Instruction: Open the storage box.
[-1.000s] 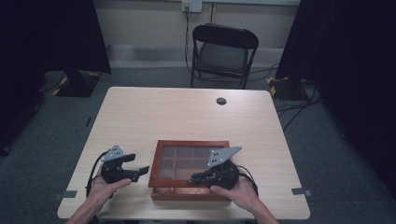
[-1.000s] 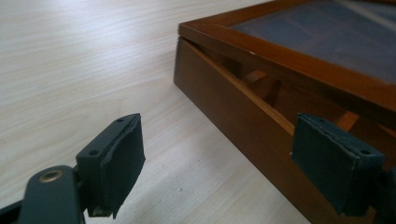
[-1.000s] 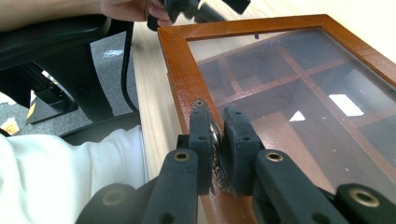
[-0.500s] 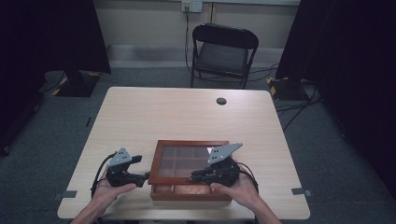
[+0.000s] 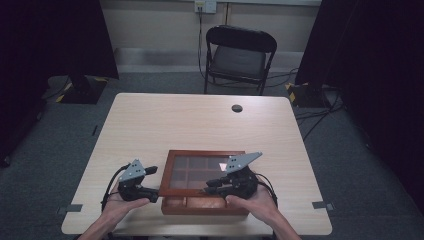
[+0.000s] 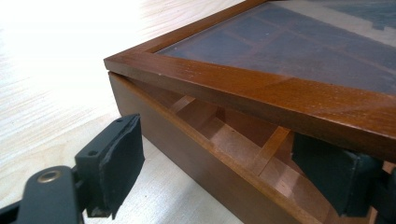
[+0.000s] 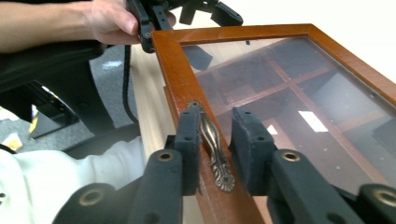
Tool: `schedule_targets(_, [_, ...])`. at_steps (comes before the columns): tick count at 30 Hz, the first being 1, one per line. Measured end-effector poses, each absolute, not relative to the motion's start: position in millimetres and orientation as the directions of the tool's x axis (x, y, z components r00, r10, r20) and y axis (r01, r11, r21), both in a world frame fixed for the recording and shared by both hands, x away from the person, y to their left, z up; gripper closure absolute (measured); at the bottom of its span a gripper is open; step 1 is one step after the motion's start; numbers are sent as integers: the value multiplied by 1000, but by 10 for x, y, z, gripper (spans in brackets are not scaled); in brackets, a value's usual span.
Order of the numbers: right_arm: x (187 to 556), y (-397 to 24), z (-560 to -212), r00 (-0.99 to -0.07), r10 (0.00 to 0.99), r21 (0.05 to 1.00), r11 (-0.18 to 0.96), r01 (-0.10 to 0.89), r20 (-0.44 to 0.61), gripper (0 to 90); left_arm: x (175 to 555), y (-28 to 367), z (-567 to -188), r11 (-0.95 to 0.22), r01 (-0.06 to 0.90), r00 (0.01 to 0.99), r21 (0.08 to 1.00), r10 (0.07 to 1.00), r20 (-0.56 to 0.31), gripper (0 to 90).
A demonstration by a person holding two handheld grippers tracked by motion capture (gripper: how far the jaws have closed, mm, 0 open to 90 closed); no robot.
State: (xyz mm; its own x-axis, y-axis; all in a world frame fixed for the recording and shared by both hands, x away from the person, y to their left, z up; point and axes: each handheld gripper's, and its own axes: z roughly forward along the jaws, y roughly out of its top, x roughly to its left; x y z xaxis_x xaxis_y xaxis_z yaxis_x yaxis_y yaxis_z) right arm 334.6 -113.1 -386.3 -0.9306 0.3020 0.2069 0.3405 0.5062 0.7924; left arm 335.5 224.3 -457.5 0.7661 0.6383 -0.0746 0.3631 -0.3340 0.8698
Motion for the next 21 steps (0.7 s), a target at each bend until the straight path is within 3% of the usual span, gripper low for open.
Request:
schedule_targets(10, [3310, -1423, -3852, -890, 409, 813, 437, 384, 200, 356, 3345, 2214, -4485, -334, 322, 769, 886, 638, -39, 178])
schedule_targets(21, [3322, -1586, -3857, -870, 456, 825, 406, 392, 190, 268, 3401, 2194, -4395, -304, 318, 776, 898, 627, -63, 180])
